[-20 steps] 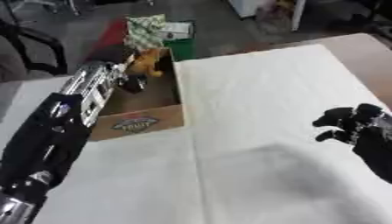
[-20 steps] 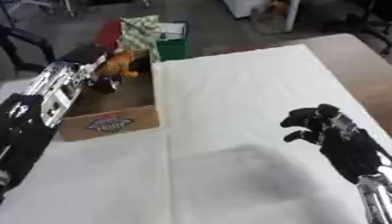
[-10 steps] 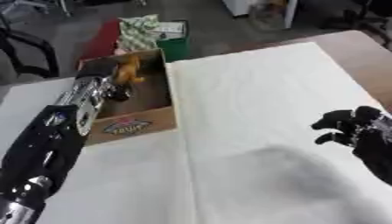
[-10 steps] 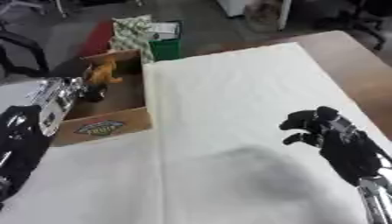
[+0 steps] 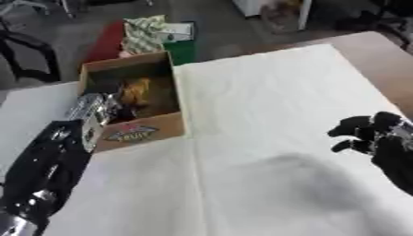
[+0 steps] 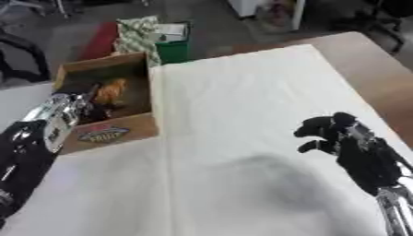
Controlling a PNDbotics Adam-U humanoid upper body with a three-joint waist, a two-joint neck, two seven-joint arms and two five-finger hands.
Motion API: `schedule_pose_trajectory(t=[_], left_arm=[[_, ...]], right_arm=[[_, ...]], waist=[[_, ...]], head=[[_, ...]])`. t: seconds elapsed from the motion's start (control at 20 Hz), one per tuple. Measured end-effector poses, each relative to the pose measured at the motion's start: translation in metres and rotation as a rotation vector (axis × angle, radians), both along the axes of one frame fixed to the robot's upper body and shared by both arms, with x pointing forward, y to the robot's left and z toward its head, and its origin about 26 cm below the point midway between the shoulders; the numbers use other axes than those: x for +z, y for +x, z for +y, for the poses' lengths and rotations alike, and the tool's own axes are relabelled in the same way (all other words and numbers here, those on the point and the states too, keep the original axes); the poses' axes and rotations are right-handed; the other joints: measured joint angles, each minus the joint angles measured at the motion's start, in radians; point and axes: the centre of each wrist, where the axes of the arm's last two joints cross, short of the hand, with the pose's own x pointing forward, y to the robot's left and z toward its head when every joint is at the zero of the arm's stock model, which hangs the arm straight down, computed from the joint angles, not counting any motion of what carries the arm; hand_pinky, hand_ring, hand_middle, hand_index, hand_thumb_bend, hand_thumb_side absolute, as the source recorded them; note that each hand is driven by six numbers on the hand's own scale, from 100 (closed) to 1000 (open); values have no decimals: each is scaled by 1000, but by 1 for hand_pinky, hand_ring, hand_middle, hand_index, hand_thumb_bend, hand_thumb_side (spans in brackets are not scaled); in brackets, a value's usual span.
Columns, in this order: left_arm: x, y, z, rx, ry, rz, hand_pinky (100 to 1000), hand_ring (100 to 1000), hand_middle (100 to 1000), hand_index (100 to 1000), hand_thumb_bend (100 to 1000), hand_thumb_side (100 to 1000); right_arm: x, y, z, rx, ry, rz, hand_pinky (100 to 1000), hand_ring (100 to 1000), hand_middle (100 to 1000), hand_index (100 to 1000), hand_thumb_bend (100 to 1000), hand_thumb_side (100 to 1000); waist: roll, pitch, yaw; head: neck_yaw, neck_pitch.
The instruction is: Pick up objects on the table and place them in the box.
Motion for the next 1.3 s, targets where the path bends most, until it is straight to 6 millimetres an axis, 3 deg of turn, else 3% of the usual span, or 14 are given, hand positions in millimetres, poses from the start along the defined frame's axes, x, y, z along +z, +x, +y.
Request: schedule_pose_trajectory(t=[0.15,0.3,0.35,0.45,0.5,0.6,0.95,1.3], left_arm=[[1,1,0,-8,-6,43,798,827,813,863,405,259],[3,1,0,-16,-12,84,798,827,813,863,405,259],[4,0,-1,-20,-14,93,818,847,844,884,484,443],[8,0,-2,-33,-15,109,823,852,851,889,505,470],[11,-1,-1,-37,-10,115,831,864,863,897,556,535],[18,-2,2,-48,-4,124,840,872,872,901,608,579],[49,-11,2,-123,30,129,866,895,896,915,750,686],[81,-30,1,-211,85,92,859,888,888,910,726,652]], right_arm=[[0,0,0,0,0,1,650,786,670,764,100,979],[0,0,0,0,0,2,650,786,670,764,100,979],[0,0,0,1,0,2,650,786,670,764,100,975],[-2,-1,-1,-1,0,7,650,786,670,764,100,974],[-3,-1,-1,-2,0,10,650,786,670,763,100,973],[-4,-2,-1,-3,0,12,650,786,670,763,100,973],[-7,-3,-3,-6,0,22,650,786,670,763,100,972],[-11,-4,-4,-11,1,34,650,787,670,763,100,970]], waist=[[-2,-5,3],[-3,-8,7],[-3,-8,7],[-4,-14,18],[-7,-20,23],[-12,-26,27],[-17,-35,50],[-28,-43,82]], head=[[0,0],[-1,0],[-1,0],[-2,1],[-3,1],[-9,2],[-19,10],[-28,20]])
